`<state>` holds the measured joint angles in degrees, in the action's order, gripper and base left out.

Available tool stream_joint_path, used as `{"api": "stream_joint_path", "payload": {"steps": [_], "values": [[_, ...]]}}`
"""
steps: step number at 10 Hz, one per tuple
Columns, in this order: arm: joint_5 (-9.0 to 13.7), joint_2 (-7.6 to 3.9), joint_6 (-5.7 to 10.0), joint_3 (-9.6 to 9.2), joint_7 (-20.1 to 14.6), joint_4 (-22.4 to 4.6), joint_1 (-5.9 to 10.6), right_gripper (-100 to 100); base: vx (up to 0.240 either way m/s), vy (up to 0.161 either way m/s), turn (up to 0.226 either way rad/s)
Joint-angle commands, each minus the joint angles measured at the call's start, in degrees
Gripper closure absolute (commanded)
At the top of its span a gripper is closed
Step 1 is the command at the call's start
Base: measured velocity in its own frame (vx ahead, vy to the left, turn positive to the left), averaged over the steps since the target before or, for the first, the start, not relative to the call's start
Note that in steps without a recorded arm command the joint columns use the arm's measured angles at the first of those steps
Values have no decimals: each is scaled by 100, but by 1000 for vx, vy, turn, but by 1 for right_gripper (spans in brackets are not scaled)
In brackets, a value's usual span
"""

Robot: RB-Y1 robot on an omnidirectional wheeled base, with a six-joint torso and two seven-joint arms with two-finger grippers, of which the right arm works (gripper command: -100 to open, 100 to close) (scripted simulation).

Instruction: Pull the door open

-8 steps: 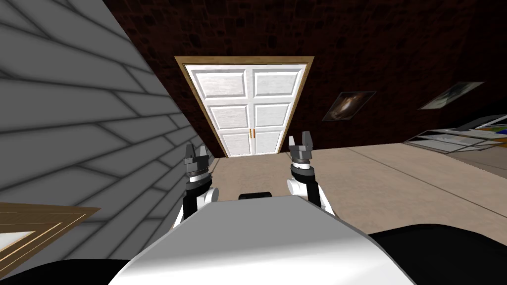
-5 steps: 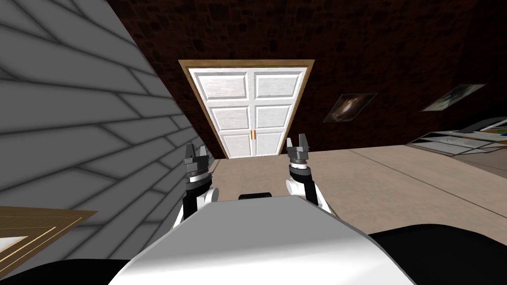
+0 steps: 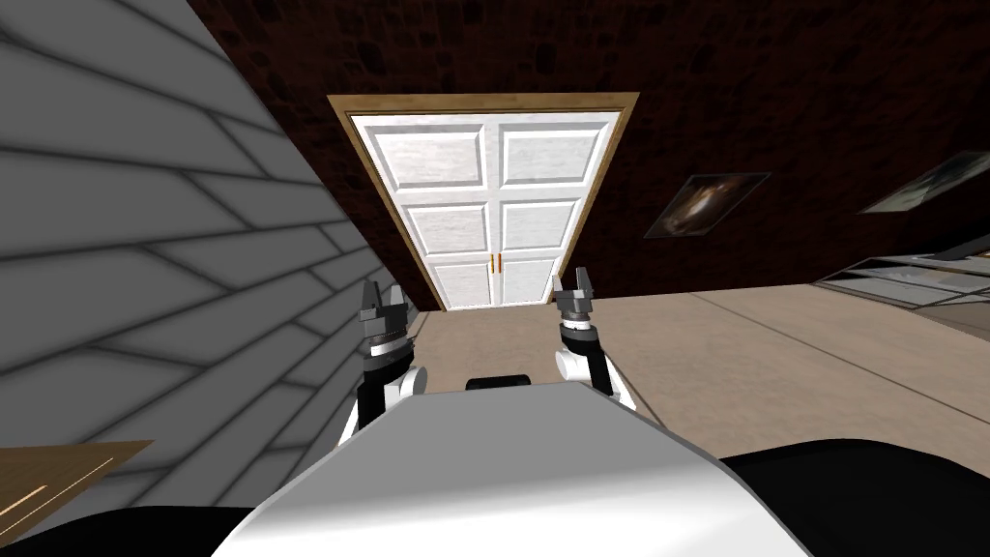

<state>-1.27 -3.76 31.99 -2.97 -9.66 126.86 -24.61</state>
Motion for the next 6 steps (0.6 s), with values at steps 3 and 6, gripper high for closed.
{"api": "stream_joint_path", "payload": {"steps": [3, 6], "values": [[198, -104, 86, -90, -482, -459, 89, -100, 128, 29, 21], [346, -182, 156, -142, -825, -805, 161, -100, 101, 28, 21]]}}
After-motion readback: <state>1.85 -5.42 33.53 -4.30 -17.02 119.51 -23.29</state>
